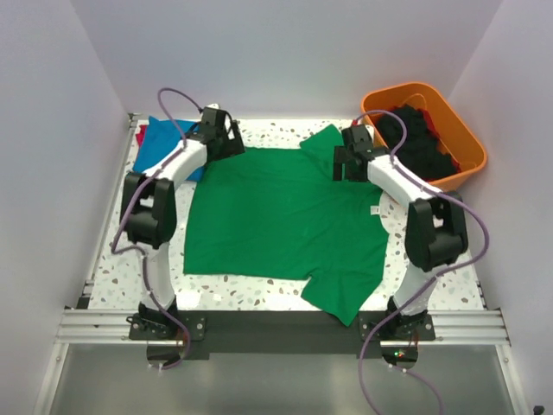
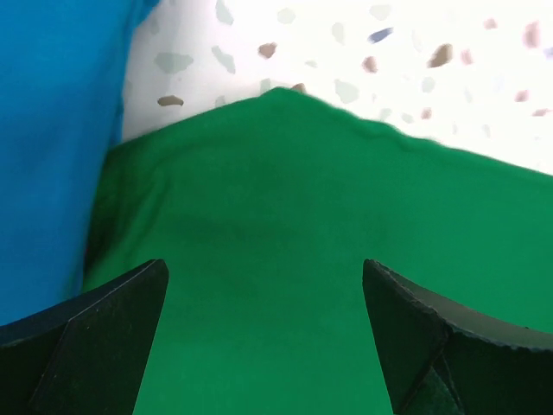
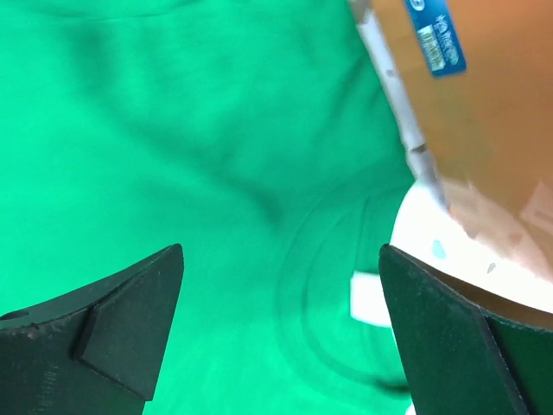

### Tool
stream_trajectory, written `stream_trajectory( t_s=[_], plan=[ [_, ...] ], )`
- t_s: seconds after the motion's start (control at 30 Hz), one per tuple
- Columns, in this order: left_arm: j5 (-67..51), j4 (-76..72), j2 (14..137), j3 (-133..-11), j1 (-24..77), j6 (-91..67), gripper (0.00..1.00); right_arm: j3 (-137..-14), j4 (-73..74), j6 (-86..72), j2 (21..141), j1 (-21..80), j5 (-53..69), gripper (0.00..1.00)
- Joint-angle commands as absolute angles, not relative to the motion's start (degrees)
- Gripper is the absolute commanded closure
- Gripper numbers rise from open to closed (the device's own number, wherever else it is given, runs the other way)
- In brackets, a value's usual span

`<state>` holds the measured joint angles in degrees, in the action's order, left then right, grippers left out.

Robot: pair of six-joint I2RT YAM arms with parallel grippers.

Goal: Fold and stack the t-shirts
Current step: Fold the tshirt

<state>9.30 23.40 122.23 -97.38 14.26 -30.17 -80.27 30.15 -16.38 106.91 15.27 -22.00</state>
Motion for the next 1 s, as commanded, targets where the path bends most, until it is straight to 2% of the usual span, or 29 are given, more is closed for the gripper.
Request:
stream_trajectory(
  t_s=[0.0,0.07,0.23,0.37,0.47,0.7,0.97],
  plan=[
    [8.87,21.36,105.69,-89.70,16.08,-29.70,0.00,-77.62,31.46,-16.78,96.87,19.85,-22.67,0.01],
    [9.49,20.66,96.92,-80.22,16.79,-31.37,0.00,-71.66,31.20,-19.24,93.19,21.96,-22.42,0.01],
    [10.28,20.91,79.39,-61.03,17.05,-36.20,0.00,-66.28,30.06,-22.06,90.88,22.68,-22.06,0.01],
    [14.57,26.08,64.29,-48.28,17.49,-41.99,0.00,-66.88,27.96,-19.87,94.21,22.41,-23.73,0.01],
    [18.96,32.13,59.00,-41.76,17.40,-45.94,0.00,-70.04,27.07,-19.25,100.27,21.45,-23.55,0.01],
    [24.61,43.14,58.44,-35.51,17.14,-55.54,0.00,-77.51,25.84,-18.37,111.52,18.46,-21.27,0.01],
    [20.32,45.17,57.66,-33.40,17.05,-59.41,0.00,-82.35,25.84,-18.02,118.12,16.35,-19.77,0.01]
  ],
)
